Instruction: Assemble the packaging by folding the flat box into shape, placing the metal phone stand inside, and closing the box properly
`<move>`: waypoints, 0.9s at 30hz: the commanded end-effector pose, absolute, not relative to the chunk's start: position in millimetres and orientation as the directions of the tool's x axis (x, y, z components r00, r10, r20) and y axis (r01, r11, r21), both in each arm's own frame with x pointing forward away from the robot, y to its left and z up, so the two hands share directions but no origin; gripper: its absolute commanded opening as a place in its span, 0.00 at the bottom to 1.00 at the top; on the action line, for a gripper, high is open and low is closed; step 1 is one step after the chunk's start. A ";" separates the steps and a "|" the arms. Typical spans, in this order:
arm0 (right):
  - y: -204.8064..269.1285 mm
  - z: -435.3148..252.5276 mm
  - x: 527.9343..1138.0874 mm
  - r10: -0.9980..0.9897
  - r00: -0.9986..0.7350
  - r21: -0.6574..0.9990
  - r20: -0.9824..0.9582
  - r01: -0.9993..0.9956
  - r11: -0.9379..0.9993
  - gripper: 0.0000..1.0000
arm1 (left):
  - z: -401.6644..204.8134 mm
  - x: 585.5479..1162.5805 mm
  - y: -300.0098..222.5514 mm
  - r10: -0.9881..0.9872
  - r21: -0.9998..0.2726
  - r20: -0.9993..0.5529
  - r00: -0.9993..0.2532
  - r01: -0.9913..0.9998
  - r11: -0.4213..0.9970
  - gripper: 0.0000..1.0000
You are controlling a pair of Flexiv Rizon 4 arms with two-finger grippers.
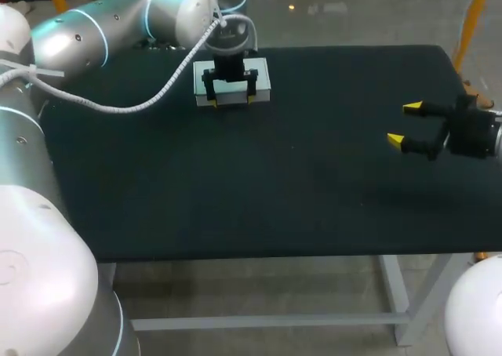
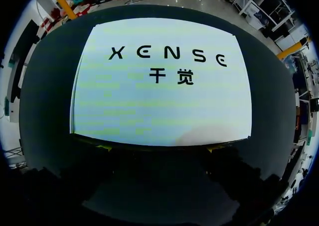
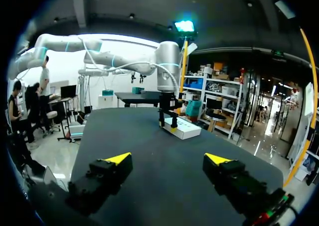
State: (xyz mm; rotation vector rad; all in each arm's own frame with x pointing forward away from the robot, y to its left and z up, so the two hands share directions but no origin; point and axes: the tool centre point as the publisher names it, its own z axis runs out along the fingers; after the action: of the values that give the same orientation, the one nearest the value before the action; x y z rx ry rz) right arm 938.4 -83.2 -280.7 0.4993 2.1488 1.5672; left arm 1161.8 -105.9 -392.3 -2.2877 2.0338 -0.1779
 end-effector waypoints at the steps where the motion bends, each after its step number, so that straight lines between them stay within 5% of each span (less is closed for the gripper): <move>1: -84.6 -280.9 937.8 0.522 -0.843 0.956 -0.132 0.031 0.292 1.00 | -396.2 1179.3 -108.0 -0.993 -0.068 0.026 0.118 -0.990 -0.120 1.00; 11: -84.6 -280.9 937.8 0.522 -0.843 0.956 -0.132 0.031 0.292 1.00 | -378.2 1160.5 -104.3 -0.993 -0.125 0.066 0.100 -0.986 -0.108 1.00; 27: -84.6 -280.9 937.8 0.522 -0.843 0.956 -0.132 0.031 0.292 1.00 | -333.6 1065.1 -98.5 -0.944 -0.375 0.258 -0.204 -0.922 0.096 1.00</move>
State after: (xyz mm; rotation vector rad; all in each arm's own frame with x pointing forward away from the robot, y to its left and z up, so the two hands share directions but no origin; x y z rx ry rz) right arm 938.5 -83.3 -280.7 0.4993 2.1491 1.5668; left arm 1121.7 -114.3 -347.1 -2.0717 2.4864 -0.4019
